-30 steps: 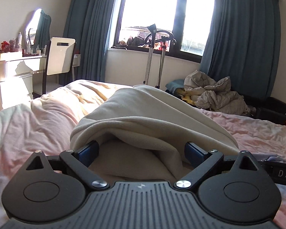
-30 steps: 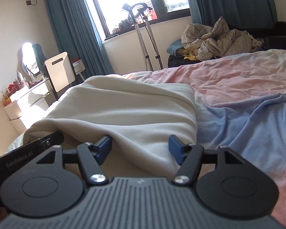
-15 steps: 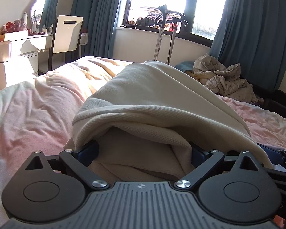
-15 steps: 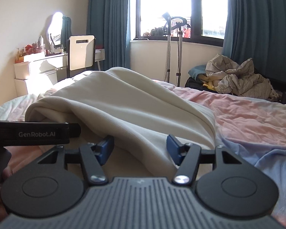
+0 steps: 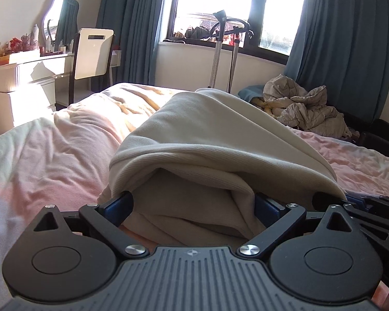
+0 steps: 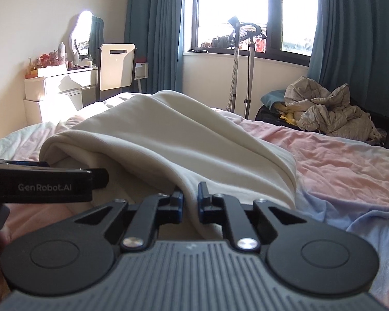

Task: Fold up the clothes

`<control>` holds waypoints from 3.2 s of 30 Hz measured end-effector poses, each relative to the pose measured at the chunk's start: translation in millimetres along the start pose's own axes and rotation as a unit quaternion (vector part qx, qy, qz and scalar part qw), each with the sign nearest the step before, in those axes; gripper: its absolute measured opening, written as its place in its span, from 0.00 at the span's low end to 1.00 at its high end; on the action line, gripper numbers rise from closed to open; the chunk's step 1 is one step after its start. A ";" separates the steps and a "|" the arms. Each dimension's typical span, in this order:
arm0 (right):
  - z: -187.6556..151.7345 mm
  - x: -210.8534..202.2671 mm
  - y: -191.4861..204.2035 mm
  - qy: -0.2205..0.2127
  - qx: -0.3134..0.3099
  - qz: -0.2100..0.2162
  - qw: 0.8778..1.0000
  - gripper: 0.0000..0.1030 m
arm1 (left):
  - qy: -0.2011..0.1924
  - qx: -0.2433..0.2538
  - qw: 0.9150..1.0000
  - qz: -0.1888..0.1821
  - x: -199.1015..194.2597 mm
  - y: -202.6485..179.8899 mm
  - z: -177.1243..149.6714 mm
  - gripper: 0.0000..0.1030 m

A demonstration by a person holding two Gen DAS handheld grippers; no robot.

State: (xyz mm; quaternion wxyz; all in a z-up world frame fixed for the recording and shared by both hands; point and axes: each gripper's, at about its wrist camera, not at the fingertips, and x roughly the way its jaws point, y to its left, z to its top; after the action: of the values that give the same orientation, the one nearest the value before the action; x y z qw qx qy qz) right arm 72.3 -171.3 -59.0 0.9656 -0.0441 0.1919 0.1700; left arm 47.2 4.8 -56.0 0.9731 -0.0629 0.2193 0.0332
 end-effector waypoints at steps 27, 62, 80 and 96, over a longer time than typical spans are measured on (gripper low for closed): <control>-21.6 -2.2 10.5 0.056 -0.011 0.012 0.998 0.15 | 0.051 -0.160 0.986 0.006 36.9 47.8 2.0 0.98; -64.6 16.4 -144.9 0.055 0.536 0.092 0.837 0.68 | 0.092 -0.496 0.845 -0.178 85.5 120.6 -28.7 0.78; -27.2 36.2 -137.5 0.031 0.486 0.077 0.870 0.34 | 0.083 -0.464 0.869 -0.150 95.6 111.9 -22.2 0.36; 39.8 -144.3 -253.2 -0.128 0.483 0.039 0.865 0.32 | 0.092 -0.388 0.871 -0.288 57.0 -58.3 56.2 0.35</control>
State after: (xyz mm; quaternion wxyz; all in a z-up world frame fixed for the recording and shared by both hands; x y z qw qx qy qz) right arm 48.5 -447.8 38.4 0.8748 0.4576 0.1259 0.0979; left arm 127.7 -43.1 -23.9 0.8122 -0.4986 0.2496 -0.1718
